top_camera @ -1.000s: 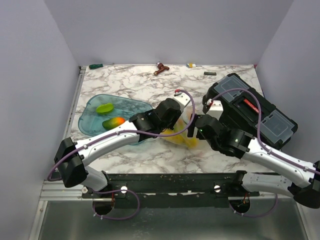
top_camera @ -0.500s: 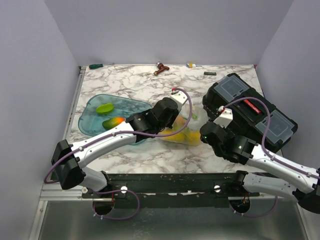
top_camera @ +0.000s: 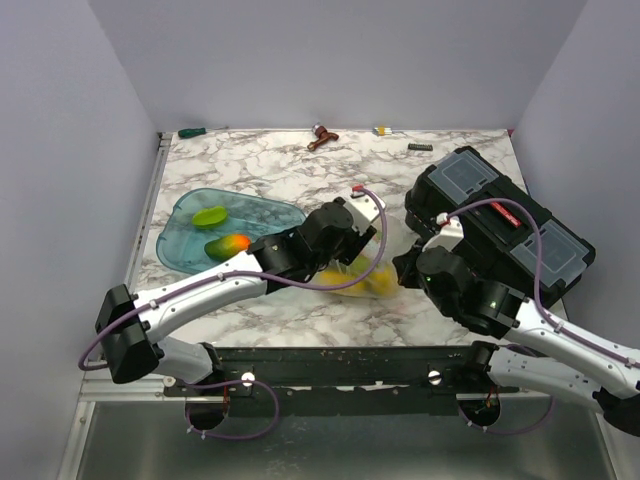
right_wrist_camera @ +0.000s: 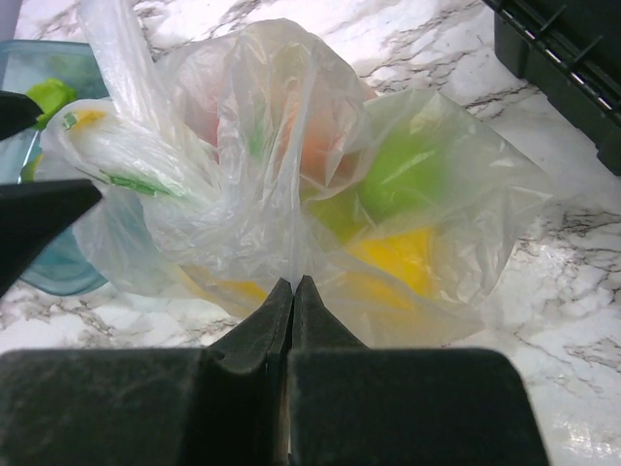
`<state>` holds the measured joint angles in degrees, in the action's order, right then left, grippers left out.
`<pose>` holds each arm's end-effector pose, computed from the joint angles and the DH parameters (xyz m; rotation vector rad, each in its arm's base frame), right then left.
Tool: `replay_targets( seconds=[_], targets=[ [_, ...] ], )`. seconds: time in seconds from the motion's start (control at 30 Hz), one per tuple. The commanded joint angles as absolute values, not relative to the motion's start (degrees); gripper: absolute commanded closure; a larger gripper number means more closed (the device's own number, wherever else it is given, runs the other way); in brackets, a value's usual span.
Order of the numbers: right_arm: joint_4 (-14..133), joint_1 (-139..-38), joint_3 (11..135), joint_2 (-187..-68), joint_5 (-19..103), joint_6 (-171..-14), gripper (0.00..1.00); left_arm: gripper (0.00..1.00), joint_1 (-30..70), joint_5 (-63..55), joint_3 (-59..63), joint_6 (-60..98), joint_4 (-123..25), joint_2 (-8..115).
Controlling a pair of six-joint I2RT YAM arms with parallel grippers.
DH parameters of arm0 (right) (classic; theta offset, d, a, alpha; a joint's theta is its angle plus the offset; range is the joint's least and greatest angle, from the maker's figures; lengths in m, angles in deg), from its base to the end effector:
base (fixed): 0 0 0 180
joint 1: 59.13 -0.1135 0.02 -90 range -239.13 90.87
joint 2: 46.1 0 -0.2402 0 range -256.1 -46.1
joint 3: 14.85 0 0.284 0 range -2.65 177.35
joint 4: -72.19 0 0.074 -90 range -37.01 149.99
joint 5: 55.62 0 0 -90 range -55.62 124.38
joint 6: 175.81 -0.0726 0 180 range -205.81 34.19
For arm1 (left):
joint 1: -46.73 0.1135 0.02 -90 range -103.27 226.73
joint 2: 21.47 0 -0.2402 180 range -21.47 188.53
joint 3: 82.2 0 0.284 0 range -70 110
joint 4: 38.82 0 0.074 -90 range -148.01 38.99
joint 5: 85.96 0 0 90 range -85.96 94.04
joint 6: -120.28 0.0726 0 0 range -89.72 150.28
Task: Take the fake fruits out of the plastic bag
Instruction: Untie the plastic bag at the center of the board.
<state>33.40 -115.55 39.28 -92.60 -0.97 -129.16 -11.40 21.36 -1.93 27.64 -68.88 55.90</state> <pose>0.1733 0.1852 0.2565 0.1297 2.0317 0.4527 0.2183 -0.3101 0.2968 0.7786 1.8862 -0.3608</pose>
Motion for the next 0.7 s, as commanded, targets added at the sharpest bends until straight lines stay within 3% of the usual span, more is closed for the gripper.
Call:
replay_targets(
  seconds=[0.0, 0.2, 0.3, 0.43, 0.5, 0.67],
  targets=[
    [36.67, -115.72, 39.10, -93.17, 1.96, -127.65, 0.99, 0.47, -14.46, 25.97, 0.40, 32.21, -69.26, 59.76],
    [36.79, -115.64, 39.46, -94.01, 2.79, -127.46, 0.99, 0.46, -14.62, 27.30, 2.22, 31.57, -71.34, 61.80],
    [36.79, -115.72, 39.35, -93.57, 2.80, -127.46, 0.99, 0.34, -14.55, 28.71, 1.82, 31.28, -71.60, 62.06],
    [37.09, -115.70, 38.77, -92.62, 3.21, -127.82, 0.99, 0.35, -14.42, 29.80, 4.48, 30.55, -74.97, 65.08],
    [37.05, -115.69, 38.72, -92.32, 3.33, -127.86, 0.99, 0.39, -14.16, 29.07, 5.51, 28.97, -76.44, 66.30],
    [36.35, -115.75, 39.31, -91.84, 3.24, -127.93, 0.99, 0.75, -12.87, 26.84, 6.46, 27.71, -77.72, 66.10]
  ],
)
